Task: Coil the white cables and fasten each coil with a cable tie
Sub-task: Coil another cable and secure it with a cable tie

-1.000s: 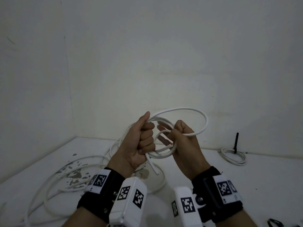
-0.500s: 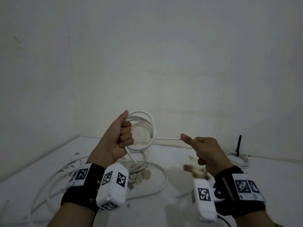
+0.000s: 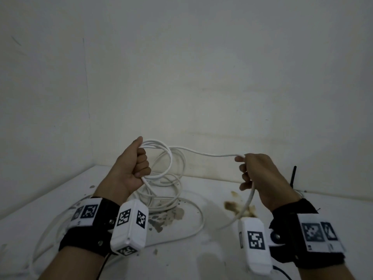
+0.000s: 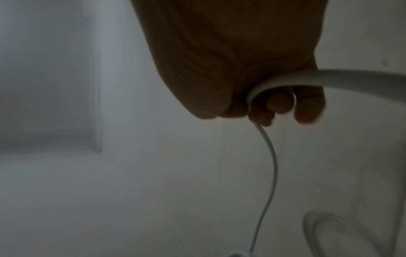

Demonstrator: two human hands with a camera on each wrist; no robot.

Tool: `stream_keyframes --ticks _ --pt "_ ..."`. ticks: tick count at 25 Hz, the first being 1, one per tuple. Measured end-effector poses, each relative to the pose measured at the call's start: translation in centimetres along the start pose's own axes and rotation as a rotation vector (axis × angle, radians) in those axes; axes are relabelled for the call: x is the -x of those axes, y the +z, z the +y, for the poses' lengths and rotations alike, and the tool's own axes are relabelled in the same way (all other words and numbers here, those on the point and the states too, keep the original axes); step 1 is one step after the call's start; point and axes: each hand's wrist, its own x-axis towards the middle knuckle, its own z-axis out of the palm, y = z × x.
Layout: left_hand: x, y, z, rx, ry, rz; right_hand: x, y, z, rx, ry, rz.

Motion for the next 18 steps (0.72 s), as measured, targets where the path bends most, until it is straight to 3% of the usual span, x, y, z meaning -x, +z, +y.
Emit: stream_keyframes --ticks 2,4,6,8,10,11,14,16,18 --pt "0.0 0.4 -0.5 0.015 -0.024 -0.005 0.9 0.1 -0.4 0.352 -0.128 -0.051" --pt "0.0 0.6 -1.0 0.031 -0.04 -0.019 2.4 0.6 -1.3 0.514 -0.291 -0.086" --pt "-0.1 1.0 -1.4 0.03 -0.058 -0.046 3.8 1.2 -2.6 0.394 -0.351 -0.178" --pt "0.0 1.3 -1.7 0.051 -0.091 -0.087 4.9 1.7 -3.7 0.24 -0.291 -0.382" --pt "0.1 1.7 -1.6 0.128 -0.123 -0.134 5.3 2.0 -3.9 0.289 -0.344 -0.488" --pt "0.1 1.9 -1.6 0.188 -0.132 -0.151 5.1 2.0 -3.8 0.408 -0.435 -0.44" --pt "0.3 2.0 -1.1 0.413 -0.118 -0.196 4.4 2.0 -3.2 0.777 -0.642 -0.084" --pt "0.2 1.7 -0.9 0.549 -0.099 -0.221 4.1 2.1 -3.0 0.63 -0.635 0.022" --pt "0.1 1.5 -0.8 0.608 -0.067 -0.222 4.3 2.0 -3.5 0.31 -0.48 -0.076"
